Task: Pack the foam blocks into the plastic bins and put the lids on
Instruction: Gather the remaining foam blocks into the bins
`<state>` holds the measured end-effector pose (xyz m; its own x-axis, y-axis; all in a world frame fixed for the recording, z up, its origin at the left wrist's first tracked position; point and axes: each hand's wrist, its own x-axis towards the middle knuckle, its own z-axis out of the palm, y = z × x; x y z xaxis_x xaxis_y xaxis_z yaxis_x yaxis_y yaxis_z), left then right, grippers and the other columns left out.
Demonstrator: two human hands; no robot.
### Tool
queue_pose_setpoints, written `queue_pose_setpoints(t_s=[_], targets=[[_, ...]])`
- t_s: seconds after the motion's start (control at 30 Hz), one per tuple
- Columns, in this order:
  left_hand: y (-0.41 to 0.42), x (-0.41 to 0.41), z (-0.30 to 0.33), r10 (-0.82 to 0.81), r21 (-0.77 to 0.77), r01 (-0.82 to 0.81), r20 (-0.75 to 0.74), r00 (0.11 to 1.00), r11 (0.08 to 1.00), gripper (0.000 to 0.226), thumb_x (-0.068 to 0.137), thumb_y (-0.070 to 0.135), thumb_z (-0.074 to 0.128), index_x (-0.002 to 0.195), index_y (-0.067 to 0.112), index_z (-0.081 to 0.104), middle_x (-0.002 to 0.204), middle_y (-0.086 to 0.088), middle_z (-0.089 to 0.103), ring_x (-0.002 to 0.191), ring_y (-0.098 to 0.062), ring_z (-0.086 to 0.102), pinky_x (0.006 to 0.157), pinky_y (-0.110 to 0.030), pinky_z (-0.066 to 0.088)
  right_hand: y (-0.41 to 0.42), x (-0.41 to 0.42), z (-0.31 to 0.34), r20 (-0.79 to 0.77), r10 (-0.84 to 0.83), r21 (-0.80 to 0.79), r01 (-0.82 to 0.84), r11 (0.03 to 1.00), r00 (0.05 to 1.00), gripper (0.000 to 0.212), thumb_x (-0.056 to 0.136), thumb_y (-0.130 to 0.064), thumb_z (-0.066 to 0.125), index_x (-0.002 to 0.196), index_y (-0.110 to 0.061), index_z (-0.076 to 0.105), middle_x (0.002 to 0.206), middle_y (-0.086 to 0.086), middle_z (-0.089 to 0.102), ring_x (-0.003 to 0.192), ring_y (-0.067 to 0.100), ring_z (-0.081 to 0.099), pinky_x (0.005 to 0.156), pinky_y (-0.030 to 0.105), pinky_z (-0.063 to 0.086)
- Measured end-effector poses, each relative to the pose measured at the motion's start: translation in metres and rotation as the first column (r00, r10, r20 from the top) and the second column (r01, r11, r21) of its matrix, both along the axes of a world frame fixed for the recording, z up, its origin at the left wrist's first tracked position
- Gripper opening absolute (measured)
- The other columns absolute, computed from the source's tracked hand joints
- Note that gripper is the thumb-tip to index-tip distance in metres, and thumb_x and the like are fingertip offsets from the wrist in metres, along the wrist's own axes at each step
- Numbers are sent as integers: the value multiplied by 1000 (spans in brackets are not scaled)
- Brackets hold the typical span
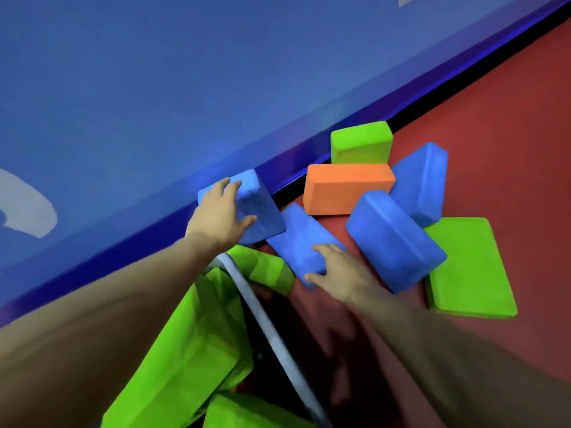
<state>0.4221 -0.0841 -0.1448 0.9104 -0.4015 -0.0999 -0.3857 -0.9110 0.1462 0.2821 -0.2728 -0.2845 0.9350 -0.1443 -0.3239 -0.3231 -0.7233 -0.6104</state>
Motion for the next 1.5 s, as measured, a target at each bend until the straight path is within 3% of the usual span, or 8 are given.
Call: queue_pose_setpoints(t_s=[0.17,0.3,0.5,0.7,0.83,1.13,1.33,1.5], targets=[[9,48,-25,48,28,-48,7,999,998,95,86,46,75,157,11,23,157,-15,34,142,-37,36,113,-52,36,42,42,-50,63,125,207,-135,969,990,87,78,-43,82,152,-33,38,155,-3,40,142,21,42,115,41,36],[16,59,-43,77,77,-80,34,996,994,96,83,55,73,155,9,29,139,-21,39,126,-41,39,107,-50,37,62,52,-79,64,220,180,-228,957,973,89,77,-44,82,153,-40,34,164,-4,21,146,22,33,119,38,31],[33,57,-51,46,53,-50,68,997,997,80,82,50,77,141,9,42,138,-15,43,126,-38,43,98,-50,42,78,54,-89,169,105,161,-132,978,980,73,78,-41,80,138,-41,39,142,-12,45,128,20,52,102,38,46],[33,28,-19,138,-122,-130,67,988,984,75,80,57,75,134,17,43,133,-1,50,122,-24,50,82,-43,44,71,29,-65,287,-28,223,-39,974,957,69,79,-48,77,139,-39,46,140,-11,52,129,17,51,108,37,43],[29,-9,30,110,-203,-82,132,985,976,75,78,60,75,133,19,45,133,3,52,121,-22,51,85,-45,45,40,-1,-18,373,-51,137,0,991,927,69,81,-49,77,142,-34,48,138,-9,54,127,18,52,110,33,39],[69,-140,209,147,-466,-3,275,950,885,74,76,63,75,128,19,47,120,8,55,111,-23,57,80,-39,44,30,-115,175,560,-66,-59,119,991,826,68,83,-53,73,143,-40,43,138,-11,50,126,21,49,106,46,44],[178,-278,325,287,-619,-31,319,903,785,73,76,62,76,129,20,49,128,3,59,113,-24,59,86,-41,48,101,-229,327,657,71,-194,78,978,751,69,83,-49,75,144,-31,49,135,-1,53,124,26,51,106,42,43],[311,-369,377,418,-623,-114,367,831,774,73,75,63,75,128,21,49,125,3,60,112,-25,59,89,-46,50,200,-284,406,608,299,-377,-64,924,735,69,85,-59,67,145,-40,41,139,-7,47,127,22,46,102,44,46]])
